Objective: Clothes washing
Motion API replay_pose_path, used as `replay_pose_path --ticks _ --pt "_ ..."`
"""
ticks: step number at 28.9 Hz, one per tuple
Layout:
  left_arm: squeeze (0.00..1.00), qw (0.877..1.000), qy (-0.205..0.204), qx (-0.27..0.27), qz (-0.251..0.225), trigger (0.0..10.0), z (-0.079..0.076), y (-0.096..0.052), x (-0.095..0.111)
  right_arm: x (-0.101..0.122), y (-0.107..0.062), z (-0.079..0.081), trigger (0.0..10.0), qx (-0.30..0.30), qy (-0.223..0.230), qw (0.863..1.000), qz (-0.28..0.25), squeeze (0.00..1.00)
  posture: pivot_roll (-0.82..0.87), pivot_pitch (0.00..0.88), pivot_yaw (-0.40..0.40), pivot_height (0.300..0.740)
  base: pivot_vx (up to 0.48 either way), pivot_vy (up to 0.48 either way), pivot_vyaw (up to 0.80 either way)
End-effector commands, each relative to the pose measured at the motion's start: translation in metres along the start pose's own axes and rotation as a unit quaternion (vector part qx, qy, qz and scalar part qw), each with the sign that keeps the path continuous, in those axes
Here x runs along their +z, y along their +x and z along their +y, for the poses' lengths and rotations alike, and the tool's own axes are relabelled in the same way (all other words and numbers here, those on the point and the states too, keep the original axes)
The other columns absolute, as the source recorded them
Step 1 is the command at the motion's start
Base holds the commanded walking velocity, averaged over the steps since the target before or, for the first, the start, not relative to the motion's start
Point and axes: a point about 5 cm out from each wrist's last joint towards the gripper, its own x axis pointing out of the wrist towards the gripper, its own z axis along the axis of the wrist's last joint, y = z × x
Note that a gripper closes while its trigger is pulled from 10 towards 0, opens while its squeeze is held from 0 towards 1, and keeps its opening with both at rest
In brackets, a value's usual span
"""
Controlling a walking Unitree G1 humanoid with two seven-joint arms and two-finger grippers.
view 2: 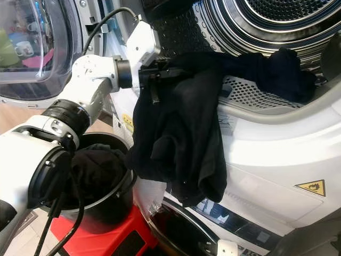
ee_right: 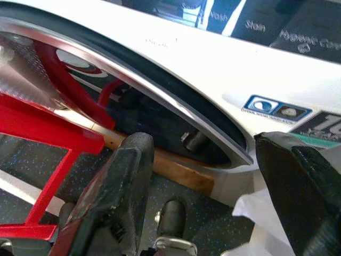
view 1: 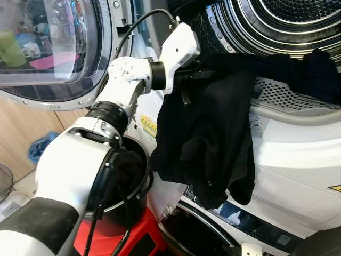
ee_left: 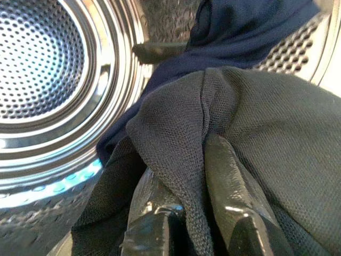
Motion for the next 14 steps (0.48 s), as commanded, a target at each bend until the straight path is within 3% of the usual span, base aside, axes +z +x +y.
replay_pose_path --ticks 1,6,14 --pt "0.0 0.999 0.024 -0.016 -0.028 10.0 0.003 0.01 0.019 -0.001 -0.001 -0.002 10.0 -0.003 0.005 1.0 -0.002 0.0 0.05 0.061 0.026 0.74 0.0 0.0 0.0" --pt "0.0 0.997 0.014 -0.052 -0.054 10.0 -0.007 0.027 0.026 -0.002 -0.001 -0.001 10.0 -0.001 0.006 1.0 -0.004 0.0 0.05 0.065 0.028 0.74 0.0 0.0 0.0" --pt "0.0 0.995 -0.001 -0.076 -0.059 10.0 -0.018 0.034 0.019 -0.001 -0.002 -0.001 10.0 0.006 0.01 1.0 -0.014 0.0 0.03 0.08 0.031 0.74 0.0 0.0 0.0"
